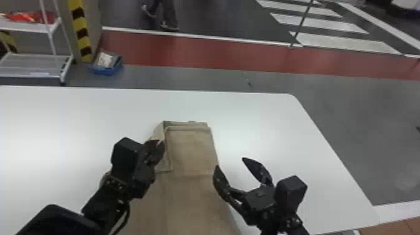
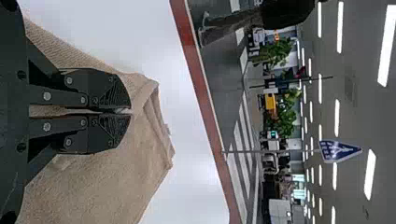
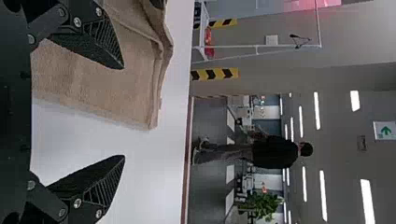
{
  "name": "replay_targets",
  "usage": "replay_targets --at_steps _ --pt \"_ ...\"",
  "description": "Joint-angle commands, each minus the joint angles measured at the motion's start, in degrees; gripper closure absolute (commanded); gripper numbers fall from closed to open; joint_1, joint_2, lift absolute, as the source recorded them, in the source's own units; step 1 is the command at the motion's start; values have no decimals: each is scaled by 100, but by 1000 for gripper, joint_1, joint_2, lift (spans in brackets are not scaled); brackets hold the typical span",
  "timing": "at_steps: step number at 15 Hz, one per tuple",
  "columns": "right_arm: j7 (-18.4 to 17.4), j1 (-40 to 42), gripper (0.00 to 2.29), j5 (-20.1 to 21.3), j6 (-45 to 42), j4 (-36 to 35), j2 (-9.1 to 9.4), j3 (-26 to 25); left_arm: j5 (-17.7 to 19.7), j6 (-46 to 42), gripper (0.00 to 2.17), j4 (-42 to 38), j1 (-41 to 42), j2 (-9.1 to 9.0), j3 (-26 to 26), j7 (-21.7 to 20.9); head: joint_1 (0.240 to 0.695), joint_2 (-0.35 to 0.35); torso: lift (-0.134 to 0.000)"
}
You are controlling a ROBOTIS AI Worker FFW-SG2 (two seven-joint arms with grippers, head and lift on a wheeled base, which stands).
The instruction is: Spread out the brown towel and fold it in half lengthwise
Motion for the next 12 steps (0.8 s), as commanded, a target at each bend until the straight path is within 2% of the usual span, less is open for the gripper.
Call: replay_targets --at_steps 1,3,5,9,12 --pt "-20 -143 282 372 171 18 1 512 21 -49 1085 40 -56 -9 55 101 695 -191 -125" --pt "-152 -398 279 794 66 396 10 1004 12 -14 1085 23 -56 -9 46 180 695 -140 -125" --pt "-213 -715 279 820 -145 835 1 1215 -14 -14 1085 -13 -56 -1 2 180 695 -77 -125" --pt "-222 -1382 282 987 -637 1547 10 1514 -32 -31 1085 -30 -4 35 -24 154 695 -35 -125" --pt "-196 -1804 286 1110 -620 1995 18 1707 -32 -31 1085 -127 128 52 29 118 695 -15 -125"
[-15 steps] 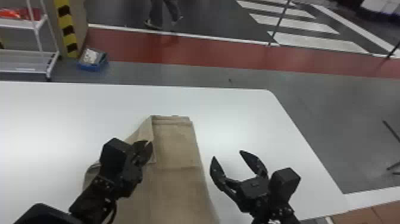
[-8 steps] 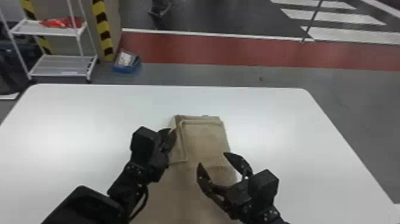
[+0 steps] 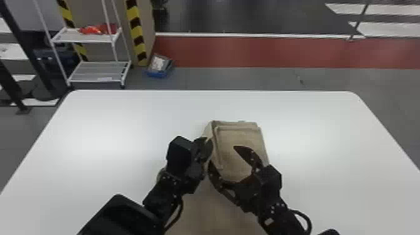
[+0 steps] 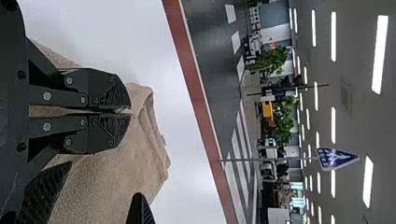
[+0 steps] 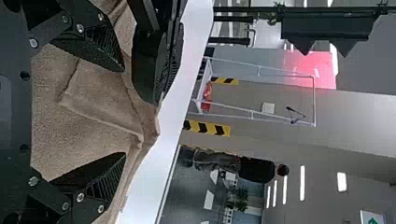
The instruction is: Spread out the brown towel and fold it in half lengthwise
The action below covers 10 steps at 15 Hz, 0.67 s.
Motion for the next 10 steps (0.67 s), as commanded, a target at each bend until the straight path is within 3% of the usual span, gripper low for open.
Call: replay_targets --at_steps 1,7,10 --pt "13 -265 289 64 -3 337 14 151 -9 -18 1085 -113 141 32 56 -22 695 -9 -125" --pt "13 -529 350 108 173 732 23 222 -9 -229 1085 -272 300 94 152 5 695 21 -125" --pt "40 -660 505 64 436 908 32 204 -9 -264 1085 -280 326 103 170 5 695 22 -125"
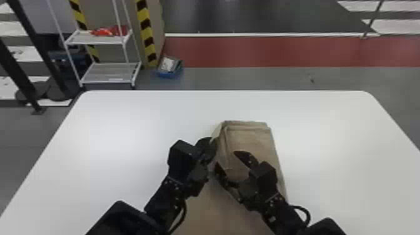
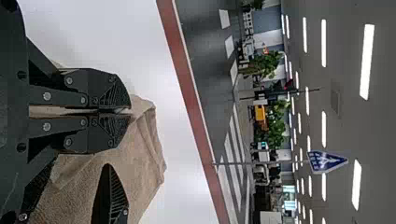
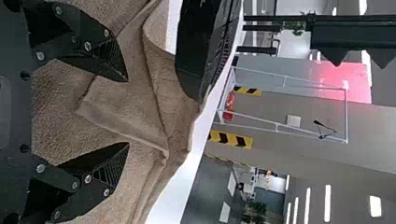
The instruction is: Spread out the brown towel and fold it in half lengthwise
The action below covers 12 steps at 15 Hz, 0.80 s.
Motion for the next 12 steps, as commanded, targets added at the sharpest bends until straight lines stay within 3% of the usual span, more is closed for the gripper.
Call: replay_targets --at_steps 1,3,6,8,12 --pt "18 -69 505 -45 133 100 1 -19 9 -13 1085 -2 11 1 19 -15 695 20 -125" --pt "26 -69 680 -72 133 100 1 -19 17 -13 1085 7 -7 10 72 -41 695 17 -125" --pt "123 -69 704 -169 362 38 1 -54 17 -30 1085 25 -24 19 89 -50 695 21 -125" --pt "132 -51 883 -160 344 -76 -8 -19 26 -30 1085 42 -51 10 89 -59 695 21 -125" --pt "123 -34 907 -133 292 -102 -8 -46 35 -13 1085 60 -77 10 89 -59 695 27 -125"
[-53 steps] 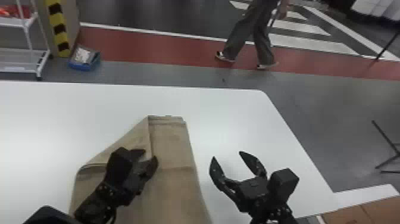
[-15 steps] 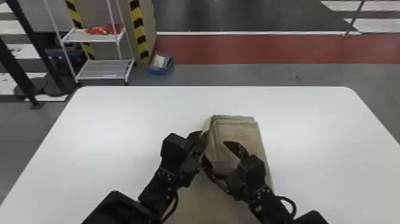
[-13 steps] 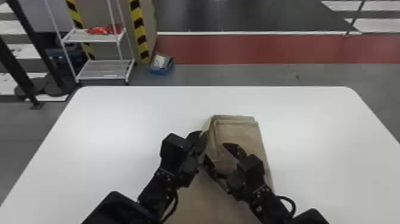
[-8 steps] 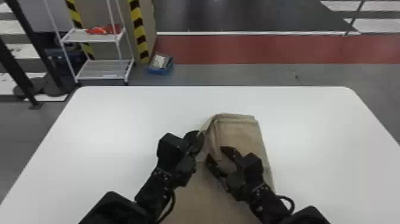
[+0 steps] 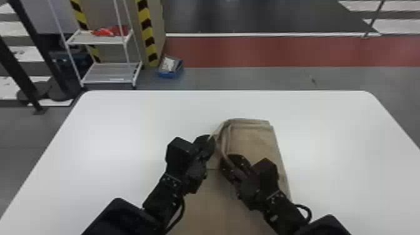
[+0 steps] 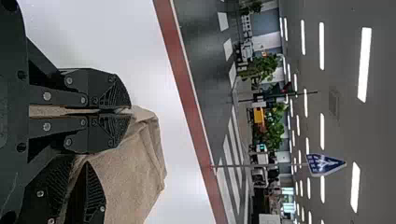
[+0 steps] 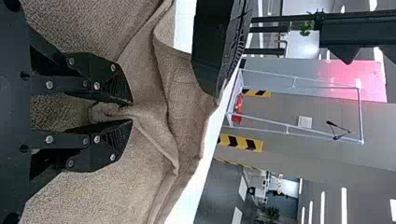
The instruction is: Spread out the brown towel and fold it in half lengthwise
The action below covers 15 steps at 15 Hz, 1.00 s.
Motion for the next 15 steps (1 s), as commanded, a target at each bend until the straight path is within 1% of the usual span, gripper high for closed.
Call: replay_targets --at_steps 1,3,4,5,6,7,8,9,11,13,15 --pt "9 7 917 35 2 -3 -2 -22 4 12 1085 25 -18 -1 0 -1 695 27 -125" --pt "70 33 1477 17 54 -73 -11 -57 4 12 1085 60 -36 -1 18 -10 695 25 -125" --pt "114 69 1595 0 54 -240 -29 -92 22 30 1085 51 -36 -1 62 -18 695 25 -125" --pt "264 156 1652 -44 142 -442 -37 -241 39 241 1089 42 -45 -10 88 140 695 25 -125" --pt "369 253 1652 -44 283 -697 -37 -365 39 416 1089 -11 -54 -10 176 368 695 27 -125" --pt "396 376 1652 -53 318 -943 -73 -514 66 416 1089 -90 -36 -1 308 412 695 38 -125" --pt "519 464 1652 -71 353 -1137 -81 -760 101 434 1089 -204 -10 8 440 412 695 42 -125" --pt "659 543 1652 -185 406 -1374 -81 -1068 145 434 1089 -353 26 17 580 412 695 44 -125" --pt "835 666 1652 -282 582 -1664 -108 -1657 294 469 1089 -626 166 61 879 404 695 35 -125" --pt "1002 666 1652 -475 634 -1708 -117 -2307 329 487 1089 -872 289 87 1222 404 695 5 -125" --pt "1125 570 1652 -660 705 -1664 -178 -2940 470 557 1089 -1056 439 87 1626 395 695 -19 -125"
